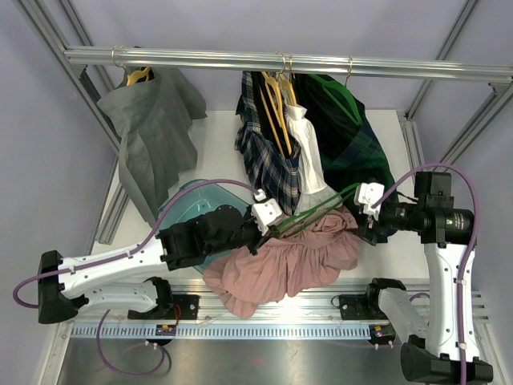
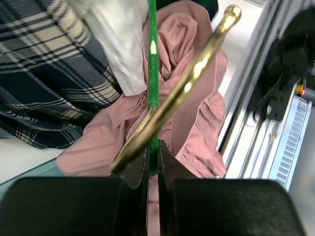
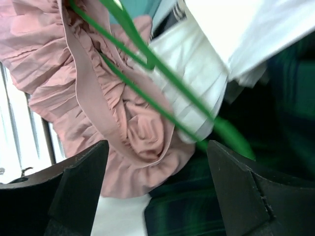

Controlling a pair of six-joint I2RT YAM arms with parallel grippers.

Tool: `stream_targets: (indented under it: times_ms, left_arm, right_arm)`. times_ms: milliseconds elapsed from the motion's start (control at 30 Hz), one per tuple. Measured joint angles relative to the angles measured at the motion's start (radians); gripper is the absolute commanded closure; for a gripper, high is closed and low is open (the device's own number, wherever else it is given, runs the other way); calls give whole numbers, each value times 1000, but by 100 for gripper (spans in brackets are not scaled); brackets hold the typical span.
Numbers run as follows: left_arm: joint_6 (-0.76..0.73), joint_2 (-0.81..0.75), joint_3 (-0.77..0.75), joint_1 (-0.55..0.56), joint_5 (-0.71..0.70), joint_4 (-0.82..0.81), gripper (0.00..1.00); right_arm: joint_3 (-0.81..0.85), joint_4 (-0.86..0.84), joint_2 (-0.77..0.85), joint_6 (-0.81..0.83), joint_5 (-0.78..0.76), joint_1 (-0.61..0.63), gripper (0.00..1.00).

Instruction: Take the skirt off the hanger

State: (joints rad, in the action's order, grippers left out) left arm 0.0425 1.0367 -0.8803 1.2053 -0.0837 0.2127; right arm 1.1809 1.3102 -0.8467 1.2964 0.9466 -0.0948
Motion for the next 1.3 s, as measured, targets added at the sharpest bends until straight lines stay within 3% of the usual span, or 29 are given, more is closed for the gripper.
stream_targets:
  times_ms: [433,667,767,900,933,1033,1133,1267,1300]
  left_arm:
    - [-190,188,-251,0,167,185,100]
    - [-225,259,-307,0,197,208,100]
    - [-227,261,-307,0,197,203,100]
    - [-225,261,-307,0,198,181,100]
    - [-221,261,-307,0,200,174,100]
    - [-212,262,-301,2,228,175,100]
    - [-202,264,-289,6,248,165,100]
    - [-180,259,-256,6,249,114,99]
    - [-171,254,-239,8,248,89,89]
  right_arm:
    - [49,27,-51,193,126,141,14]
    - [19,27,-92,206,114,195,25]
    - [-16,27,-92,197,107,220,32]
    - [-50,27,-92,176,92,265,55]
    - [-56,27,-93,172,92,275,67]
    - [-76,17,-93,149,82,301,88]
    - [-87,13,-90,119,71,310,99]
    - [-87,10,-71,84,45,310,100]
    - [-87,10,-61,63,35,310,100]
